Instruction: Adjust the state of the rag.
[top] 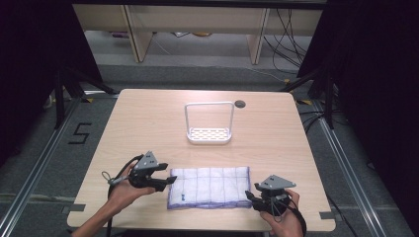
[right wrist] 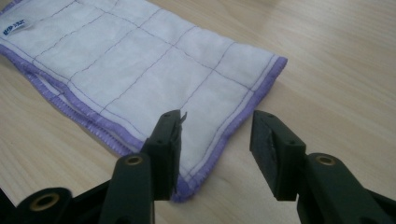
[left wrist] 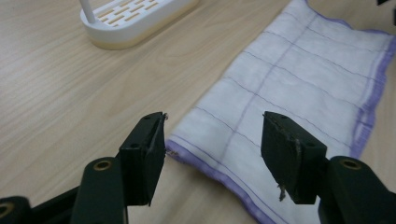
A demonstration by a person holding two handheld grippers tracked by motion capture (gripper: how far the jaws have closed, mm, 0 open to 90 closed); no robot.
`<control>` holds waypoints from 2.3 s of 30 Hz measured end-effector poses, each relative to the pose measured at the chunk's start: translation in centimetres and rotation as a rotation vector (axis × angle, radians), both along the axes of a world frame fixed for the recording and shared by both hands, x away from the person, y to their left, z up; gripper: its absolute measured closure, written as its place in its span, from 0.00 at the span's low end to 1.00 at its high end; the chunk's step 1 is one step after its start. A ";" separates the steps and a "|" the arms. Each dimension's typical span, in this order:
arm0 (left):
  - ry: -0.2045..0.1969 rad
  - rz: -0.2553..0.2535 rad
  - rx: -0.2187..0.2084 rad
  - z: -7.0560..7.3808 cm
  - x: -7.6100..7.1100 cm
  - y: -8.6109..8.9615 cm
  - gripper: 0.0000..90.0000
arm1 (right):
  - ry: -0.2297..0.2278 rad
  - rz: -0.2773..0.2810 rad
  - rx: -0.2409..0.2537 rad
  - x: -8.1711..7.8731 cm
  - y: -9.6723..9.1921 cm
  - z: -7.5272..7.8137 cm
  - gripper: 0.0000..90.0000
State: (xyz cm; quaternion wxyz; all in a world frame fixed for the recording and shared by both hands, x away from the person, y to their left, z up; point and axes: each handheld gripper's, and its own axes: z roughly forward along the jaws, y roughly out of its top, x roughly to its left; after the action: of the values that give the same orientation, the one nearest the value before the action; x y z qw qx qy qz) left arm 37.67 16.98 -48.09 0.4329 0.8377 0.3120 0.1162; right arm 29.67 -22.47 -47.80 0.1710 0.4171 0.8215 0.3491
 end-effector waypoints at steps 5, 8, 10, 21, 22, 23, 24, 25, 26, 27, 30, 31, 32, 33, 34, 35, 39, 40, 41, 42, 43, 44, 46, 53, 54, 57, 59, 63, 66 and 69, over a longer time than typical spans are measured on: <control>0.058 0.004 0.039 -0.9 2.4 -0.4 0.45 | 0.013 -0.045 0.004 -0.5 -0.5 -0.3 0.58; 0.075 0.011 0.052 -1.6 3.1 -0.5 0.45 | 0.043 -0.064 0.009 -0.8 -0.5 -0.5 0.58; 0.085 0.001 0.065 -1.9 3.1 -0.6 0.45 | 0.048 -0.051 -0.005 -0.8 -0.2 -0.9 0.58; 0.107 -0.049 0.098 -3.0 2.6 -1.1 0.52 | 0.080 -0.018 -0.120 -0.9 1.2 -2.2 0.59; 0.108 -0.045 0.087 -3.2 2.5 -1.1 0.52 | 0.085 -0.023 -0.115 -0.9 1.3 -2.1 0.60; 0.100 -0.064 0.093 -3.2 2.6 -1.1 0.56 | 0.075 -0.011 -0.127 -0.9 1.2 -2.2 0.61; 0.096 -0.066 0.079 -3.3 2.4 -1.2 0.60 | 0.089 -0.020 -0.113 -1.0 1.3 -2.1 0.63; 0.096 -0.066 0.079 -3.3 2.4 -1.2 0.63 | 0.089 -0.020 -0.113 -1.0 1.3 -2.1 0.63; 0.094 -0.094 0.090 -3.2 2.3 -1.1 0.67 | 0.091 -0.014 -0.110 -1.0 1.3 -2.1 0.67; 0.096 -0.085 0.074 -3.2 2.1 -1.3 0.70 | 0.089 -0.005 -0.110 -1.0 1.3 -2.2 0.69; 0.089 -0.102 0.079 -3.1 1.9 -1.3 0.81 | 0.096 0.020 -0.101 -1.1 1.4 -2.1 0.79; 0.089 -0.102 0.079 -3.1 1.9 -1.3 0.84 | 0.096 0.020 -0.101 -1.1 1.4 -2.1 0.79; 0.087 -0.105 0.095 -3.1 1.8 -1.2 0.84 | 0.106 0.019 -0.090 -1.2 1.5 -2.2 0.83; 0.080 -0.122 0.103 -2.9 1.5 -1.1 0.87 | 0.101 0.047 -0.089 -1.1 1.4 -2.2 0.88; 0.080 -0.122 0.103 -2.9 1.5 -1.1 0.88 | 0.101 0.047 -0.089 -1.1 1.4 -2.2 0.88; 0.081 -0.111 0.089 -2.9 1.1 -1.0 0.89 | 0.104 0.062 -0.090 -1.0 1.4 -2.1 0.92; 0.085 -0.119 0.077 -2.8 0.2 -0.5 0.90 | 0.099 0.075 -0.099 -0.8 1.4 -2.1 0.93; 0.093 -0.118 0.065 -2.8 -0.1 -0.3 0.90 | 0.092 0.086 -0.103 -0.5 1.4 -2.0 0.94; 0.099 -0.111 0.056 -2.8 -0.5 -0.1 0.90 | 0.092 0.086 -0.103 -0.5 1.4 -2.0 0.94; 0.096 -0.118 0.051 -2.7 -0.8 0.1 0.90 | 0.082 0.096 -0.114 -0.1 1.4 -2.0 0.94; 0.098 -0.118 0.043 -2.6 -1.2 0.3 0.90 | 0.078 0.091 -0.111 0.2 1.4 -1.8 0.94; 0.097 -0.123 0.041 -2.5 -2.0 0.7 0.90 | 0.076 0.092 -0.108 1.2 1.4 -1.3 0.94; 0.100 -0.123 0.037 -2.5 -2.5 0.8 0.90 | 0.064 0.097 -0.109 1.9 1.5 -1.1 0.94; 0.116 -0.147 -0.016 -2.9 -5.8 0.6 0.90 | 0.083 0.116 -0.083 6.9 2.6 -0.1 0.94; 0.122 -0.160 -0.027 -2.8 -6.7 0.4 0.90 | 0.101 0.118 -0.096 8.0 3.1 0.1 0.94; 0.129 -0.159 -0.051 -2.7 -7.9 -0.2 0.89 | 0.100 0.144 -0.119 9.7 4.0 0.2 0.94; 0.134 -0.170 -0.055 -2.7 -8.3 -0.4 0.89 | 0.087 0.160 -0.129 10.8 4.8 -0.2 0.94; 0.132 -0.198 -0.054 -2.8 -9.5 -1.4 0.85 | 0.111 0.203 -0.176 12.6 5.8 -1.0 0.92; 0.154 -0.217 -0.053 -2.9 -9.8 -1.7 0.77 | 0.103 0.172 -0.151 13.2 5.9 -1.2 0.81; 0.159 -0.210 -0.059 -2.7 -9.7 -1.5 0.64 | 0.074 0.120 -0.112 13.0 5.1 -0.7 0.71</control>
State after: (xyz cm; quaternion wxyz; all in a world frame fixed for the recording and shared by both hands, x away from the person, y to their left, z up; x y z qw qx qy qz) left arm 27.97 15.49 -50.79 0.4412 0.8591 0.2593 -0.0058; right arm 42.62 -17.36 -48.55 0.1423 0.3694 0.8690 0.2968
